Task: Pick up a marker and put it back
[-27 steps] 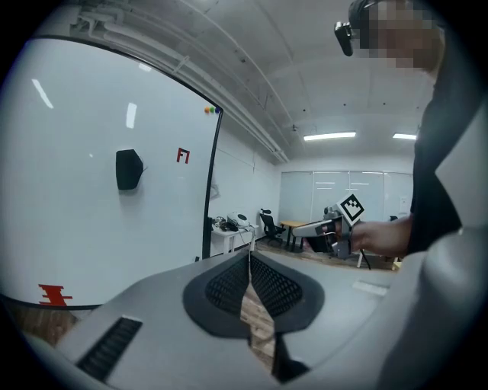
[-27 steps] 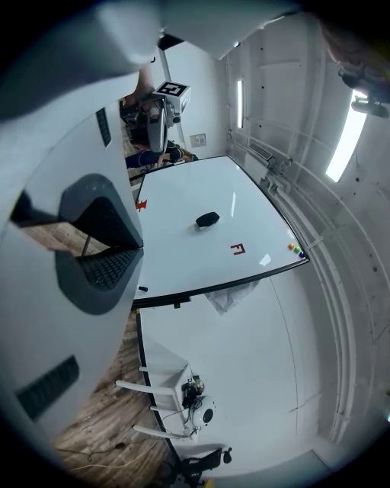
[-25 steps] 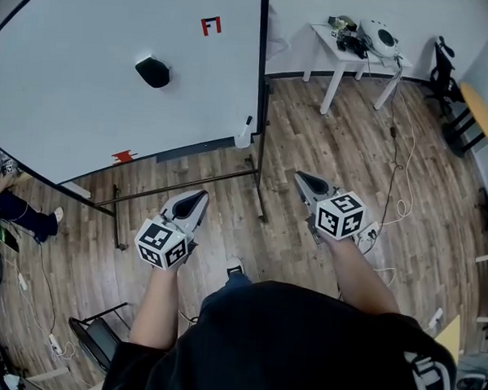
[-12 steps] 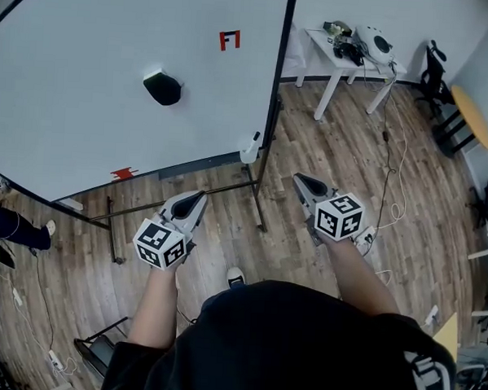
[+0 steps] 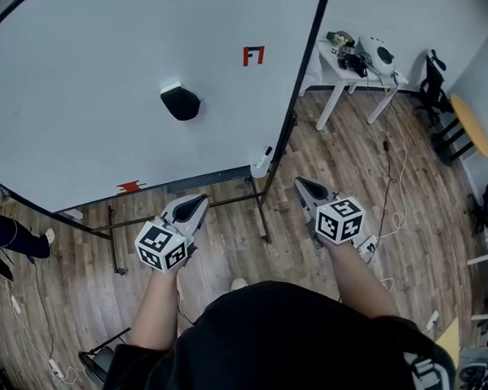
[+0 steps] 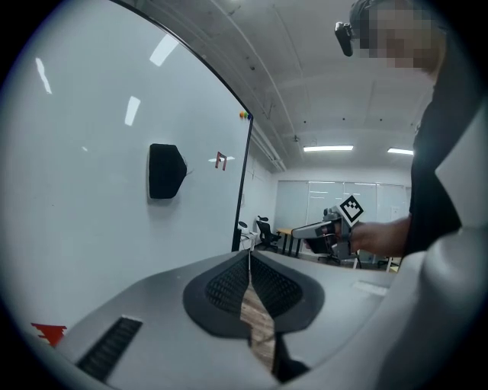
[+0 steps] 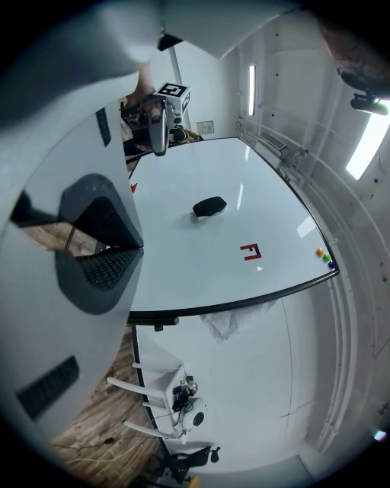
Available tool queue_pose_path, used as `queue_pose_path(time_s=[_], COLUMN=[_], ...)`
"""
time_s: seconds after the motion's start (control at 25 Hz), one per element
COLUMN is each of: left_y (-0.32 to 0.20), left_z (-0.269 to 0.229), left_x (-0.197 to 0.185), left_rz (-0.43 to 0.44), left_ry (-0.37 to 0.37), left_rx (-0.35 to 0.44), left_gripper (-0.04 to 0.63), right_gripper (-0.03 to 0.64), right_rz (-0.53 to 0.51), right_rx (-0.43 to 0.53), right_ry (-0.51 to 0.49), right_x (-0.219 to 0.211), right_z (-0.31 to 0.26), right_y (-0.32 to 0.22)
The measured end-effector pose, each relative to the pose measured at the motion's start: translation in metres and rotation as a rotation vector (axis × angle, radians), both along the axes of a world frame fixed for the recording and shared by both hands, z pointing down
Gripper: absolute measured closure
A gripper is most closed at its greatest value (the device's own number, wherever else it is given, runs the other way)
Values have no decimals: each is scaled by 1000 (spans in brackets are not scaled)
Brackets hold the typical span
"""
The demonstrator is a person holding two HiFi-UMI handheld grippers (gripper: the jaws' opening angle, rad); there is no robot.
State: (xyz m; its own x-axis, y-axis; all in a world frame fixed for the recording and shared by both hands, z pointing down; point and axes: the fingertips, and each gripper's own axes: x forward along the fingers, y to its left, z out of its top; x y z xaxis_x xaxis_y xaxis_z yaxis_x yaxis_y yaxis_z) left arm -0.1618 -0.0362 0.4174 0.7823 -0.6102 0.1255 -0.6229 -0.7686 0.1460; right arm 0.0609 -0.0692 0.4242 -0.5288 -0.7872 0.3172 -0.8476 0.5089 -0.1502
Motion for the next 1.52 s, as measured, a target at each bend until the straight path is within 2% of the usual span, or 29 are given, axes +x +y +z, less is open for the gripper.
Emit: queue_pose_path(time_s=[0.52,0.96,1.52], left_y=[-33,-54,-106], left_z=[-2,3,15], left_x=[-14,6,48], left_rz=[23,20,-5], left_ry=[-23,-31,-59], left_rx=[18,9,-30], left_gripper=[581,580,581], right_gripper=[620,620,620], right_rz=[18,23,2], right_rx=[19,5,-42], right_ry=[-7,-12,-36], right_x=[-13,6,44], right_z=[-2,8,36], right_y=[-30,-58,-123])
